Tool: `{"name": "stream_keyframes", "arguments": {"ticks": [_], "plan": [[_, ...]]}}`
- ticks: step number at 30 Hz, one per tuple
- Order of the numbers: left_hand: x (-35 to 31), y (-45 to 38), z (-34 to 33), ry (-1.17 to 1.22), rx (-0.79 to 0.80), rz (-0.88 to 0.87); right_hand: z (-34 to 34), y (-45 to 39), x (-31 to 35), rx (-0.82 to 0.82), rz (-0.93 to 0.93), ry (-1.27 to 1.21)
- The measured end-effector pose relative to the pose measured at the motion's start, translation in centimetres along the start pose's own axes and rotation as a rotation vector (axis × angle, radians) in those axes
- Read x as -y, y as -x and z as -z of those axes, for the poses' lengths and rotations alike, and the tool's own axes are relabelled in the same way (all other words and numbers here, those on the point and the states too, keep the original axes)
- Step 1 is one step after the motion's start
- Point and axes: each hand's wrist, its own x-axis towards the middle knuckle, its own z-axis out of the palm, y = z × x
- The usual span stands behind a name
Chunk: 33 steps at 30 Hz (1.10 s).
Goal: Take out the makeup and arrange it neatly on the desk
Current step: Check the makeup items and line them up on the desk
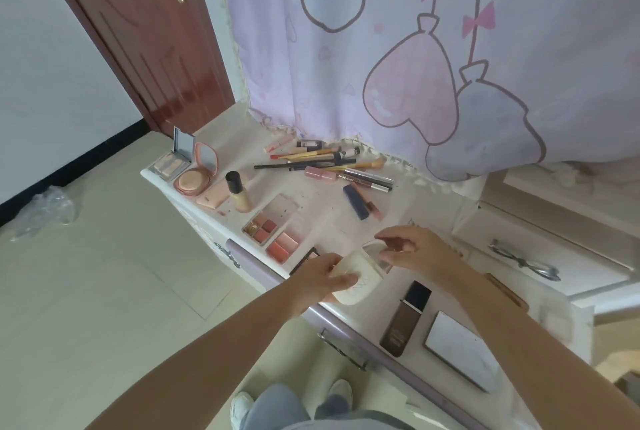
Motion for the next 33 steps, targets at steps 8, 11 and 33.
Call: {"name": "stream_keyframes", "arguments": {"ticks": [8,11,33], "plan": [[2.6,-2.3,-0.4,-0.245,0.007,-0.093,-1.3,0.3,-1.9,0.019,-0.004,0.173],[2.7,-3.1,-0.7,-0.294,-0.004,-0.119,-1.3,0.4,-2.7,0.018,-0.01,0.152],[3.9,-7.8,-1.0,-0.402,0.102,-0.113,-2.1,-0.7,-9.2,-0.144,-0.581,0.588]]}}
